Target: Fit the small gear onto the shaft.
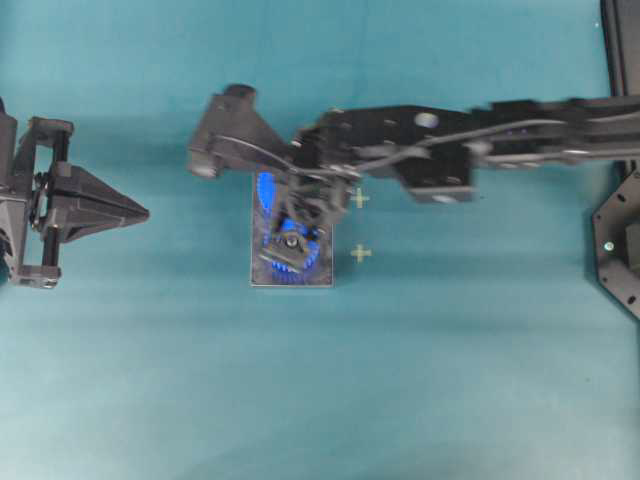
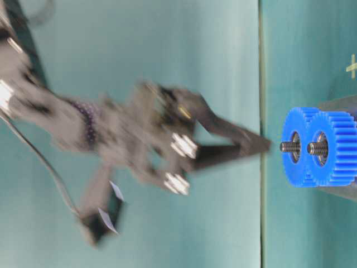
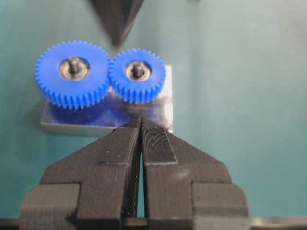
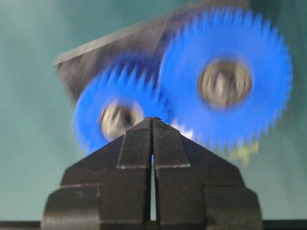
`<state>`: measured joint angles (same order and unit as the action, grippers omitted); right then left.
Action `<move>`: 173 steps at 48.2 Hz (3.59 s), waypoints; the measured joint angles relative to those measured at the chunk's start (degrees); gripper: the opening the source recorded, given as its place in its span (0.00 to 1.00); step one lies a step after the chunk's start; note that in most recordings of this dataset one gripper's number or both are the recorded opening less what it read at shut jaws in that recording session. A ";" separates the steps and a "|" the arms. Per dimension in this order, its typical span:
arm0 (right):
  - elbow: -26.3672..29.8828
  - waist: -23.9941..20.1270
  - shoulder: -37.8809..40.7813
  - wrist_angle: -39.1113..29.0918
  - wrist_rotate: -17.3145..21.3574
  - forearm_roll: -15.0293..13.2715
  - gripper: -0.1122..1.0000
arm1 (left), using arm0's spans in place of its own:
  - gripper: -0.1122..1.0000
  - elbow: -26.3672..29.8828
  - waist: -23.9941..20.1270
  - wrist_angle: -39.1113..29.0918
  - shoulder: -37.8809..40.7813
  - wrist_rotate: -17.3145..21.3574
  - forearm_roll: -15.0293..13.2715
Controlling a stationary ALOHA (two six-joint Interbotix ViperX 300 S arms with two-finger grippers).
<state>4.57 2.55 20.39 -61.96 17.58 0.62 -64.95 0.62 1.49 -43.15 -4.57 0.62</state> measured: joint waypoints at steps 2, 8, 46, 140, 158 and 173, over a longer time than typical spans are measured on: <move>0.53 0.00 0.97 -0.09 -0.18 0.00 0.10 | 0.10 0.00 0.00 0.00 0.00 0.00 0.09; 1.05 -0.09 2.81 -0.53 -0.26 0.18 0.10 | 0.10 0.00 0.00 0.00 0.00 0.00 0.00; -10.63 -4.48 -10.02 -2.11 2.81 1.85 0.10 | 0.10 0.00 0.00 0.00 -0.18 0.00 0.09; -56.78 -2.37 -45.00 53.70 -0.35 -2.11 0.10 | 0.10 -1.41 1.67 2.72 -0.88 -1.58 0.09; -58.36 -2.37 -45.09 55.90 -0.88 -2.11 0.10 | 0.10 -1.41 1.76 5.19 -0.88 -1.58 0.09; -59.77 -2.37 -45.09 56.34 -0.79 -2.11 0.10 | 0.10 -1.76 1.76 5.89 -0.88 -1.67 0.00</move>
<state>-55.20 0.18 -24.70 -5.63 16.79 -1.49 -66.71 2.37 7.38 -44.03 -6.24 0.62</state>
